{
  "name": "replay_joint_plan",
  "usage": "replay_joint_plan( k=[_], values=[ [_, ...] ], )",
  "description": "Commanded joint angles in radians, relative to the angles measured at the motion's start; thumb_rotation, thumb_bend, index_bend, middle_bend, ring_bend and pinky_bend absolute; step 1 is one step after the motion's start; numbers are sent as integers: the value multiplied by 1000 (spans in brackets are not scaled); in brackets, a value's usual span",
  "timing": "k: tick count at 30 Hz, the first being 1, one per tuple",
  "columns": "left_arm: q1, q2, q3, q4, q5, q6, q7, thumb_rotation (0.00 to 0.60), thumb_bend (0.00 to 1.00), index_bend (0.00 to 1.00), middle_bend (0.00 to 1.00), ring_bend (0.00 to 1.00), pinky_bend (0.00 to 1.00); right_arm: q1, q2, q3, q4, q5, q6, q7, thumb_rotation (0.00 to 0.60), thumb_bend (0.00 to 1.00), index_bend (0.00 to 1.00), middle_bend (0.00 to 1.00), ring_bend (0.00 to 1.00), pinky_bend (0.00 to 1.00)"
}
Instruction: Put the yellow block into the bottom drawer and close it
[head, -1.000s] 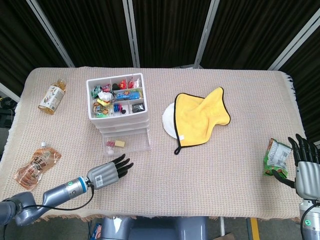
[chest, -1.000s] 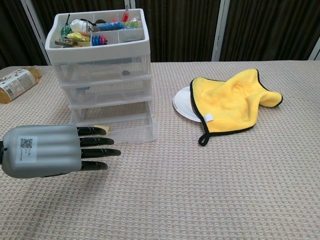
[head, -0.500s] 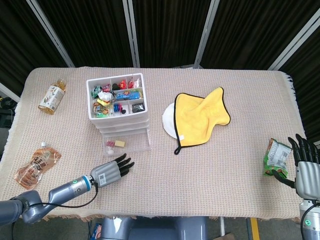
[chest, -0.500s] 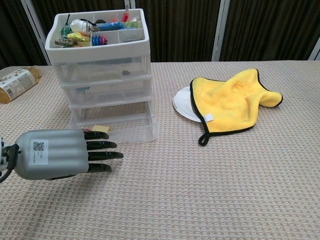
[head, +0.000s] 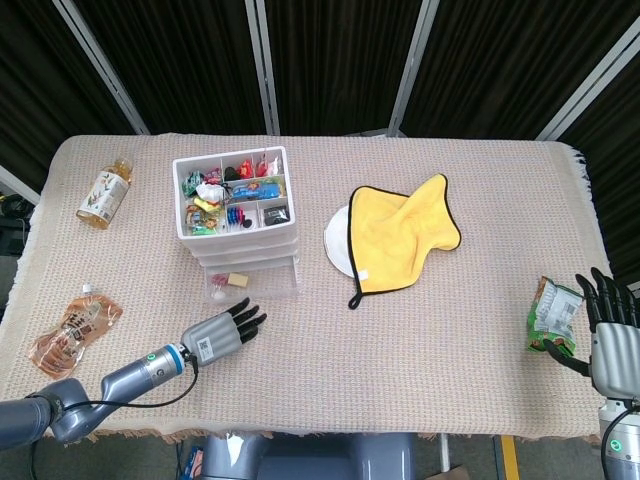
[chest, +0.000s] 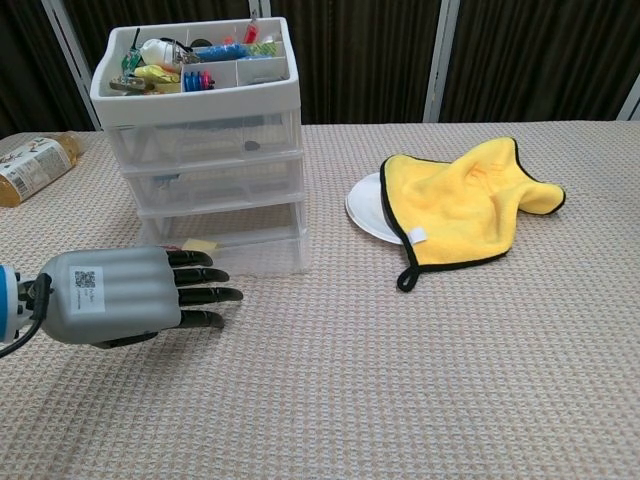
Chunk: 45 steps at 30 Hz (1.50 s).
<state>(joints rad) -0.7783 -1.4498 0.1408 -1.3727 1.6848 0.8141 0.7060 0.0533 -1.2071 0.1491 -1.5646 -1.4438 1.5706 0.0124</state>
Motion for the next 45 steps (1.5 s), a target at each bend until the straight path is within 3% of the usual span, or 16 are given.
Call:
replay_joint_plan(
  k=[1,30,37,45],
  values=[
    [2,2,-8,8,-9,1,-2,600,621,159,0,0,92,0,0,0,0,0,0,0,600,56,93,0,0,0],
    [25,-21,-76,114,-149,-16,-3,600,620,159,0,0,93,1,-1,0,1,1,-3,-4,600,55,92,0,0,0],
    [39,0,-70,82,-141,18,-30,600,622,157,0,0,92,1,1,-1,-2,4,-6,-7,600,57,92,0,0,0],
    [89,82,-40,-48,-70,152,-95,600,618,146,0,0,91,0,2,-1,-1,2,-4,-7,600,56,92,0,0,0]
  ],
)
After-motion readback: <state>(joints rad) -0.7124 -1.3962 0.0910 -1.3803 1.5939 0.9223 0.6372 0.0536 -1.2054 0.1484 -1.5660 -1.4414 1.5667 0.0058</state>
